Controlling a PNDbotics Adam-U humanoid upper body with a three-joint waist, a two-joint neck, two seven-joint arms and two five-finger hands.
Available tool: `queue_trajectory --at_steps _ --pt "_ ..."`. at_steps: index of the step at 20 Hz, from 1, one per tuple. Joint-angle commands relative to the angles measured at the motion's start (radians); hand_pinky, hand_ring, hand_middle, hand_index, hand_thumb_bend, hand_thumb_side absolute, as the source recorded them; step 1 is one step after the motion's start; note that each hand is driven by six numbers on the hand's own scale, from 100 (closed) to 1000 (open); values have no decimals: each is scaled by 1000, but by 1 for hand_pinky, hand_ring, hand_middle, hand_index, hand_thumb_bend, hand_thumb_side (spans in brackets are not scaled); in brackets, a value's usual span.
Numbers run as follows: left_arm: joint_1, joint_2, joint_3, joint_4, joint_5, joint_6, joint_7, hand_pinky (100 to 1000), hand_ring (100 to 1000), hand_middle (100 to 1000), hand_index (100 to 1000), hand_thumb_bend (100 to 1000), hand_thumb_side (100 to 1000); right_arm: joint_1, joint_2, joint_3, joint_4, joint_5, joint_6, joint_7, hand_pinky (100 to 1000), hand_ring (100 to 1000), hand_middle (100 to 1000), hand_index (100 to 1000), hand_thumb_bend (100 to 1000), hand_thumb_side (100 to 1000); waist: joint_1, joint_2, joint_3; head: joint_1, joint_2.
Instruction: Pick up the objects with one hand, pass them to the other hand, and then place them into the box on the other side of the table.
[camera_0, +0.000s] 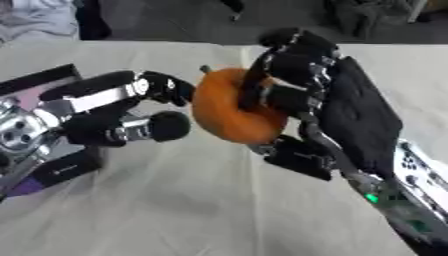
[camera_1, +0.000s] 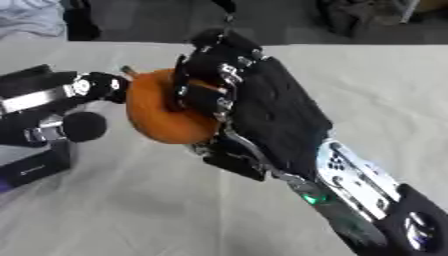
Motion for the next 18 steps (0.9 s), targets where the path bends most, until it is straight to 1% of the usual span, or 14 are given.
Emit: queue_trajectory --at_steps 1,4,8,12,13,15,16,17,18 --pt "-28 -6 -2 -12 -17 15 -7 951 881 824 901 712 1000 -23 7 -2 -21 7 9 2 716 532 480 462 100 100 1 -17 1 2 -10" --pt "-41 -21 -7 -12 -34 42 3 948 881 823 907 674 1000 -29 15 4 -21 7 8 4 716 531 480 461 100 100 1 -17 2 3 -13" --pt "-52 -37 -15 -12 -88 106 30 942 878 820 911 638 995 -33 21 9 -21 2 4 4 714 529 481 462 100 100 1 -16 2 4 -15" --pt "-64 -57 -27 -12 -95 130 42 939 874 815 903 602 961 -30 20 11 -21 -3 1 1 713 527 483 462 100 100 0 -15 1 8 -15" --pt "-67 -62 -29 -12 -91 130 42 937 872 811 896 563 928 -26 15 10 -21 -6 -2 -5 714 528 483 462 100 100 0 -15 1 8 -15" --pt "-70 -68 -33 -12 -80 128 41 929 865 791 869 435 822 -22 9 10 -21 -10 -7 -16 714 528 483 462 100 100 0 -14 1 9 -14" --pt "-70 -70 -33 -12 -72 128 41 924 860 779 857 397 790 -20 7 9 -21 -11 -9 -20 714 528 483 462 100 100 0 -14 1 9 -14" --pt "-68 -71 -33 -12 -61 128 42 914 846 748 826 312 743 -19 6 9 -21 -11 -9 -22 715 528 484 463 100 100 0 -14 0 9 -14" --pt "-66 -72 -32 -12 -46 130 42 905 825 714 787 196 702 -18 4 9 -21 -11 -7 -22 716 528 485 465 100 100 -1 -14 0 8 -13"
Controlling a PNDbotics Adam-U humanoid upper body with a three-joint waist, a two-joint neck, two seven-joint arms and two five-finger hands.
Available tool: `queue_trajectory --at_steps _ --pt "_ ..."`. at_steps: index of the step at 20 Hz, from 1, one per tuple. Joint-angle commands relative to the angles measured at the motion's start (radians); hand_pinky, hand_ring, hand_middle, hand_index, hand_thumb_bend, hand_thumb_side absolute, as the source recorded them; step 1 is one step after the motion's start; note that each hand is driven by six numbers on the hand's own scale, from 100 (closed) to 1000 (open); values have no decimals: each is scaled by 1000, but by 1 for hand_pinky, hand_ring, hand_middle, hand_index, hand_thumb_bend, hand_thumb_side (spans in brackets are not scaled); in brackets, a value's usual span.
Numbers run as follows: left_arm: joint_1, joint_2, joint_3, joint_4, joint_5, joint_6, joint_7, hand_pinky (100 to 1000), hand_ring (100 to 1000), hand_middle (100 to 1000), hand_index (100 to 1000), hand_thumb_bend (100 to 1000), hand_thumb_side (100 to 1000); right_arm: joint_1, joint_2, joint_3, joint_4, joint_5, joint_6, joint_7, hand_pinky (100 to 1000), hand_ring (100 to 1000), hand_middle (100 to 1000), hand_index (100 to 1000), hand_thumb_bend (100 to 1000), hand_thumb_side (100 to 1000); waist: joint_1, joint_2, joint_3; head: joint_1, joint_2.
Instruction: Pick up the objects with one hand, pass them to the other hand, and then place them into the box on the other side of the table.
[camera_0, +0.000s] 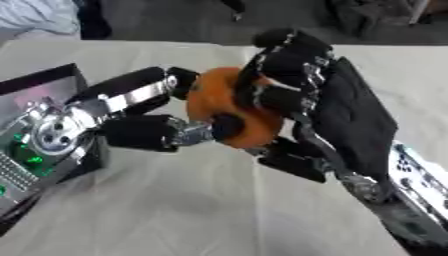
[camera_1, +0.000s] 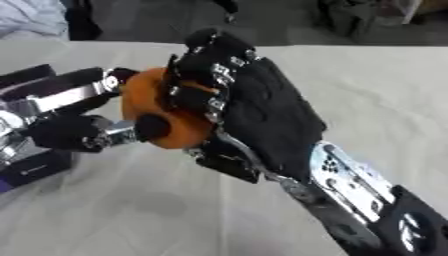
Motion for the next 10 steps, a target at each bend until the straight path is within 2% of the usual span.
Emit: queue_trajectory --at_steps 1,3,7,8,10 --pt "-7 9 6 1 39 13 6 894 795 676 758 100 633 -14 -5 -2 -27 -9 -1 -10 716 527 484 465 100 100 2 -16 -1 3 -8" --pt "-5 5 10 1 88 18 24 874 760 636 726 100 529 -13 -5 -1 -27 -11 3 -6 715 526 485 466 100 100 2 -16 0 2 -7" --pt "-2 -7 16 1 218 6 128 840 686 576 661 100 478 -9 -7 1 -27 -20 7 14 719 526 487 470 100 100 0 -14 0 2 -7" --pt "-1 -10 17 1 253 6 161 828 639 537 613 100 462 -8 -7 1 -27 -21 7 19 726 534 491 479 100 100 -1 -14 0 2 -8" --pt "0 -13 14 1 322 3 216 812 602 503 569 100 463 -7 -8 0 -27 -22 9 27 731 544 499 490 100 100 -2 -14 0 3 -8"
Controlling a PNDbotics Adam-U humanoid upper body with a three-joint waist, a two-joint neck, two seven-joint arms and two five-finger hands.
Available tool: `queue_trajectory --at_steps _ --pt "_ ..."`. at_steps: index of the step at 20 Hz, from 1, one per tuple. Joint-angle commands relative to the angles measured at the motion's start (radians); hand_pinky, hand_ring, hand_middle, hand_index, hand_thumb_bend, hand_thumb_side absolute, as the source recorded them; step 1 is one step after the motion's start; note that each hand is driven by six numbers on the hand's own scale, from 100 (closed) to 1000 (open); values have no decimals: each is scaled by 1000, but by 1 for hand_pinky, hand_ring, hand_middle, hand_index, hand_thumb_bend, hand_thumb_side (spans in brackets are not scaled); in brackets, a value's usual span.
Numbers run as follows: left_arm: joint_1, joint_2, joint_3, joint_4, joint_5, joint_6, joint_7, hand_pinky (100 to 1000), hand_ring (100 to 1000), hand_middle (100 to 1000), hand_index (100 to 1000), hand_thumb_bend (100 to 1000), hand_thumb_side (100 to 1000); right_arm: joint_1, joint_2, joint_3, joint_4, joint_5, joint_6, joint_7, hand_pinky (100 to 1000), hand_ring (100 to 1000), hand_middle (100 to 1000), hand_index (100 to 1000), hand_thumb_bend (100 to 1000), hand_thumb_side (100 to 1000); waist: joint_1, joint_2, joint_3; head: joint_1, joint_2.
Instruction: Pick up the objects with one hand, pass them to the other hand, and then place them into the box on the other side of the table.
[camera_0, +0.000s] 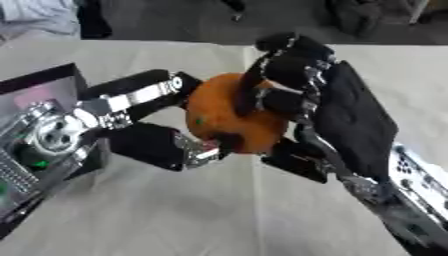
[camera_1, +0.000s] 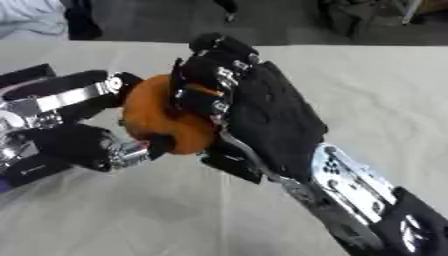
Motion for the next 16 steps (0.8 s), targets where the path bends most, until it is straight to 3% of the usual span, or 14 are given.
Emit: queue_trajectory --at_steps 1,4,7,8,9,10,13,16 --pt "-9 5 11 1 93 0 86 803 578 478 532 100 459 -13 -4 0 -28 -9 -3 13 736 551 508 499 104 100 1 -17 0 3 -8" --pt "-9 1 8 1 143 12 150 773 520 416 461 100 442 -12 -6 0 -28 -2 -2 24 746 580 543 537 100 100 0 -17 0 6 -7" --pt "-8 -1 5 1 180 23 203 768 513 408 452 100 437 -11 -7 0 -28 6 -5 31 749 592 553 550 101 100 0 -17 -1 7 -6" --pt "-4 -1 9 1 192 28 225 743 479 366 418 100 442 -10 -11 1 -28 12 -10 34 769 634 589 591 281 100 -1 -17 -1 8 -7" --pt "-1 -1 14 1 208 33 252 742 478 364 416 100 444 -10 -14 0 -28 19 -16 34 770 637 591 593 298 100 0 -17 -1 8 -7" --pt "2 0 17 2 223 37 279 732 464 343 401 100 458 -9 -17 -1 -28 24 -21 31 772 653 605 611 420 100 0 -17 -1 9 -7" --pt "16 7 23 9 262 47 356 723 445 324 389 100 394 -8 -31 -3 -28 38 -21 4 773 685 634 648 558 100 -1 -18 -3 13 -6" --pt "35 17 33 19 289 36 409 723 438 316 388 100 371 -6 -51 -3 -28 47 -10 -24 771 689 644 662 599 100 -3 -19 -6 14 -7"
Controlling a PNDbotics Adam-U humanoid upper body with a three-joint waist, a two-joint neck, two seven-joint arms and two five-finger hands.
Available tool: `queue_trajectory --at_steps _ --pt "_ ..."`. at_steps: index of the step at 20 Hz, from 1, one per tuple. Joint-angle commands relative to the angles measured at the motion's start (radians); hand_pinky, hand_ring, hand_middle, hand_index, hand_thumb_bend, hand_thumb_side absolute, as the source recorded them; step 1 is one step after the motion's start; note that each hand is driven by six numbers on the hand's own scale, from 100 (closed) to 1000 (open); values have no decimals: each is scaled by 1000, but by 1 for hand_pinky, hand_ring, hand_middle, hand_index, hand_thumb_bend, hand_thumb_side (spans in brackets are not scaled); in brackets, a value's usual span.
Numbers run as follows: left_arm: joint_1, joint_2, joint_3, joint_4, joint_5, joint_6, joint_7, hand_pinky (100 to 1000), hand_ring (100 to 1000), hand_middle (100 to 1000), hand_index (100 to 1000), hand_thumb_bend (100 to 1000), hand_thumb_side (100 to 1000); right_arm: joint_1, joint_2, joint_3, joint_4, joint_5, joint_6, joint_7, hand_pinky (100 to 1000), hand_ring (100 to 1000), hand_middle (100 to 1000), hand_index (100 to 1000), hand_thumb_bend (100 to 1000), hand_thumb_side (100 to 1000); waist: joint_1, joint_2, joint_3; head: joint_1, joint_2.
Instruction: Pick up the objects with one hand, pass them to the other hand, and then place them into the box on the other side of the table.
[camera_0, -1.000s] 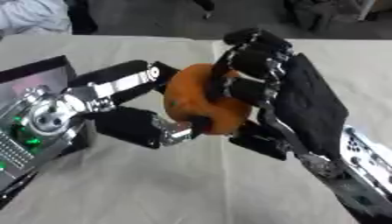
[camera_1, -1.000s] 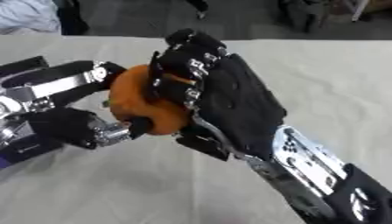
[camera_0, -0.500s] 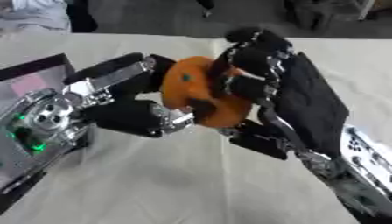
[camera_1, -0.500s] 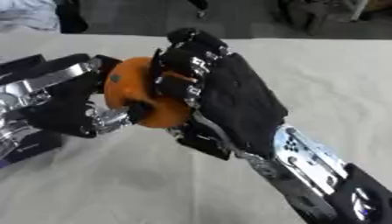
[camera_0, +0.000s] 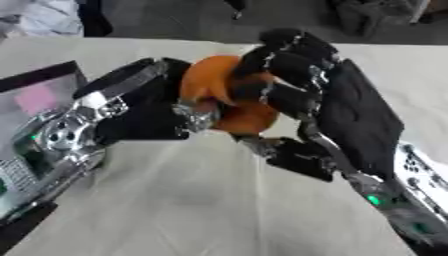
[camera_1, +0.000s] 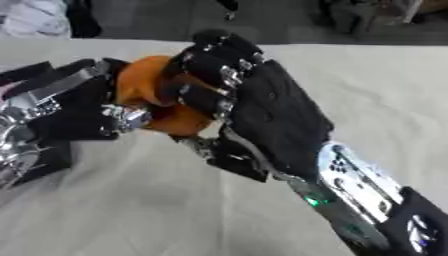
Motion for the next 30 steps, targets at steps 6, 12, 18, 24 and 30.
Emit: queue_trajectory --at_steps 6,12,18,24,30 --pt "61 63 82 22 38 -76 129 713 420 279 358 100 312 -1 -98 -21 -21 9 12 -84 784 727 713 730 570 100 -3 -20 -4 6 -8" --pt "130 110 155 31 46 -135 189 713 419 270 347 100 308 29 -167 -63 -21 0 11 -200 794 743 730 729 595 100 -6 -18 -5 20 -14" --pt "219 174 244 55 33 -189 259 714 422 267 343 100 301 74 -231 -126 -21 8 46 -261 800 749 727 722 588 100 -6 -17 -6 96 -16" --pt "314 230 338 119 -3 -232 330 719 433 270 346 100 274 122 -276 -198 -21 13 107 -285 801 749 724 719 575 100 -10 -16 -2 187 -12" --pt "358 252 394 240 -46 -228 368 722 460 280 355 100 246 166 -304 -258 -21 17 162 -303 804 750 723 719 572 100 -22 -17 2 234 -19"
